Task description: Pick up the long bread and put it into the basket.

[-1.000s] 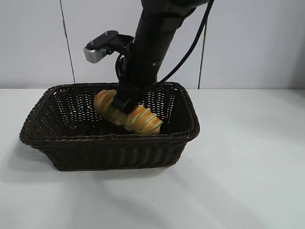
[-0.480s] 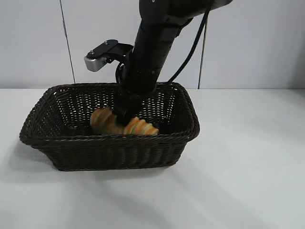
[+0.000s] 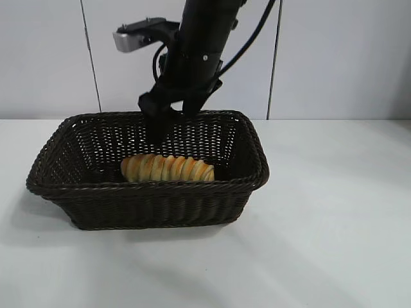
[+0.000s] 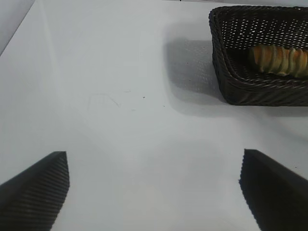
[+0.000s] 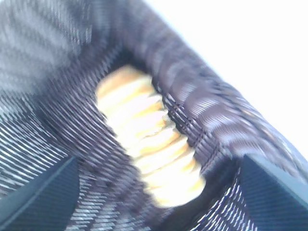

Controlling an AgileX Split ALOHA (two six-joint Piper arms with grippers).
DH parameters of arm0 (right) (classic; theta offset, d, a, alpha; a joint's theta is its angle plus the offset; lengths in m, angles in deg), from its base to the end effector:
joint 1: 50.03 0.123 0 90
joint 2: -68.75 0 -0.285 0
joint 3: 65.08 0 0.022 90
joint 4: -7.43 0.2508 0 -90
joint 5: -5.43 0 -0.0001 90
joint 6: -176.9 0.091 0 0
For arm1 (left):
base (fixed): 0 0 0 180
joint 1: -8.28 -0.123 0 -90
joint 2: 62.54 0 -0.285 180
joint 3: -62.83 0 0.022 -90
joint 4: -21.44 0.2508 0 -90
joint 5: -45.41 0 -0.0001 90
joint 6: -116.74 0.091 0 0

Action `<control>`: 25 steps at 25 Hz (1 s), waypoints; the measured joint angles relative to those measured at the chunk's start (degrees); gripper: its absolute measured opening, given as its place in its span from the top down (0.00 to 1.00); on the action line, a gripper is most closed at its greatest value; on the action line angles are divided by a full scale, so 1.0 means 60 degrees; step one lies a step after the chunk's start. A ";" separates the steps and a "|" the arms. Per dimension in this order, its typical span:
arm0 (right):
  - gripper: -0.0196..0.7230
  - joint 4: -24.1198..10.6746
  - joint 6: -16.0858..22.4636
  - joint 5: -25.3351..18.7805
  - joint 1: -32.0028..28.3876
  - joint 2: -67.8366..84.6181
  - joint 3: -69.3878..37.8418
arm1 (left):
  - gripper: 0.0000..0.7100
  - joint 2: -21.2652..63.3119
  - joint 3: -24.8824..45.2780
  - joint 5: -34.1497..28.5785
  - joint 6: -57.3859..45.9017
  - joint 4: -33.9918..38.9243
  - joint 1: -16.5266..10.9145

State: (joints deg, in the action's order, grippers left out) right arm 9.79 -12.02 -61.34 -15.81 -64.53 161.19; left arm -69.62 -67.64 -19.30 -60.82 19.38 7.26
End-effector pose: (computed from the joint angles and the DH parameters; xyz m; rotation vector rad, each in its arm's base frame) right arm 0.3989 0.2755 0.2839 -0.9824 2.5124 0.1924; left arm -0.0078 -0.0031 0.2672 0.0293 2.1167 -0.0076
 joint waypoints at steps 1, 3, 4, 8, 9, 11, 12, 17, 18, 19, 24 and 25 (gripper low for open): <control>0.09 -0.0069 0.0228 -0.0061 0.0000 0.0000 0.0109 | 0.02 0.0000 0.0000 0.0000 0.0000 0.0000 0.0000; 0.09 -0.0291 0.0730 -0.0171 -0.0022 0.0000 0.0221 | 0.02 0.0000 0.0000 0.0000 0.0000 0.0000 0.0000; 0.09 -0.0393 0.0941 -0.0233 -0.0049 0.0000 0.0258 | 0.02 0.0000 0.0000 0.0000 0.0000 0.0000 0.0000; 0.09 -0.0485 0.1248 -0.0476 -0.0573 0.0000 0.0265 | 0.02 0.0000 0.0000 0.0000 0.0000 0.0000 0.0000; 0.09 -0.0501 0.1270 -0.0514 -0.0802 0.0000 0.0265 | 0.02 0.0000 0.0000 0.0000 0.0000 0.0000 0.0000; 0.09 -0.0530 0.1277 -0.0663 -0.1341 0.0000 0.0265 | 0.02 0.0000 0.0000 0.0000 0.0000 0.0000 0.0000; 0.09 -0.0534 0.1277 -0.0682 -0.1585 0.0000 0.0265 | 0.02 0.0000 0.0000 0.0000 0.0000 0.0000 0.0000; 0.09 -0.0574 0.1293 -0.0708 -0.3108 0.0000 0.0265 | 0.02 0.0000 0.0000 0.0000 0.0003 0.0000 0.0000; 0.09 -0.0592 0.1293 -0.0708 -0.3424 0.0000 0.0265 | 0.02 0.0000 0.0000 0.0000 0.0003 0.0000 0.0000; 0.09 -0.0617 0.1293 -0.0708 -0.3681 0.0000 0.0265 | 0.02 0.0000 0.0000 0.0000 0.0003 0.0000 0.0000; 0.09 -0.0763 0.1293 -0.0708 -0.4997 0.0064 0.0265 | 0.02 0.0000 0.0000 0.0000 0.0003 0.0000 0.0000; 0.09 -0.0768 0.1293 -0.0708 -0.5211 0.0117 0.0265 | 0.02 0.0000 0.0000 0.0000 0.0003 0.0000 0.0000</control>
State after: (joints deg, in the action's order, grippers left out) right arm 5.18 -4.26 -65.59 -47.08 -63.83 162.78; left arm -69.62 -67.64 -19.30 -60.81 19.38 7.26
